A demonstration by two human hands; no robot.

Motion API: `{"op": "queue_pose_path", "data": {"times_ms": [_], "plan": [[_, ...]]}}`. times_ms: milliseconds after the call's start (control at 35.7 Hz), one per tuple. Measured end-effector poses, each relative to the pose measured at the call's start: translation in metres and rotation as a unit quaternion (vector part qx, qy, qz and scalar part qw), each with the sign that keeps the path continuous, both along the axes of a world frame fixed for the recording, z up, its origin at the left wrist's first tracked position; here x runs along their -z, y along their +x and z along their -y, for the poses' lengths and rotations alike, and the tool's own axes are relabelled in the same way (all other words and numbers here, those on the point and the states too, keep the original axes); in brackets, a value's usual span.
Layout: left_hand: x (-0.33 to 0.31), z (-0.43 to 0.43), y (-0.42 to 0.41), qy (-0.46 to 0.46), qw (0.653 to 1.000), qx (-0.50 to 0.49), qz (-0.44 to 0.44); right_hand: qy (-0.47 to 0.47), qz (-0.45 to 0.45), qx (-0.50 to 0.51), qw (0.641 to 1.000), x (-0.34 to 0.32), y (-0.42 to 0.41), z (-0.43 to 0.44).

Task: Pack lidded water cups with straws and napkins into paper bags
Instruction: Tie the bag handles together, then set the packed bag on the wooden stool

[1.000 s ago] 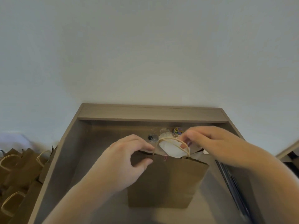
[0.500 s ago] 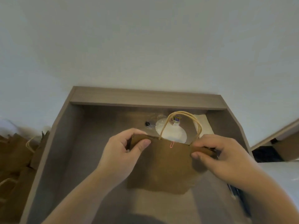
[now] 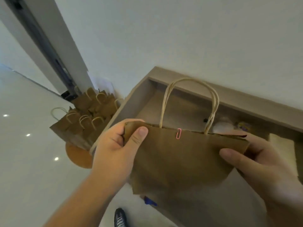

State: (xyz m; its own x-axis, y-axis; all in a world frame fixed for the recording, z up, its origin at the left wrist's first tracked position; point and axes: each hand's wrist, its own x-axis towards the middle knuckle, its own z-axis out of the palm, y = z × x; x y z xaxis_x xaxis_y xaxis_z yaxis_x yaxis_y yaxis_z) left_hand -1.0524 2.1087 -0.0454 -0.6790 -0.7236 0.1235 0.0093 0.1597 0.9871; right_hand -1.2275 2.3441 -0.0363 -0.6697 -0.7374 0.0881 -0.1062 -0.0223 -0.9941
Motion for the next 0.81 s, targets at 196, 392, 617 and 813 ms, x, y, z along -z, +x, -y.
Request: {"op": "queue_pose_path", "data": {"times_ms": [196,392,617,813], "plan": [[-0.041,0.028,0.094,-0.059,0.99,-0.127,-0.014,0.034,-0.097,-0.126,0.987,-0.02,0.05,0.08],[-0.04,0.125,0.269,-0.153,0.957,-0.237,0.073,0.114,-0.217,-0.22,0.944,-0.05,0.198,0.213],[0.044,0.34,0.437,-0.157,0.942,-0.143,0.261,0.301,-0.205,-0.22,0.905,0.074,0.347,0.42],[0.118,0.447,0.354,-0.112,0.938,-0.047,0.324,0.389,-0.109,-0.201,0.893,0.158,0.287,0.504]]}}
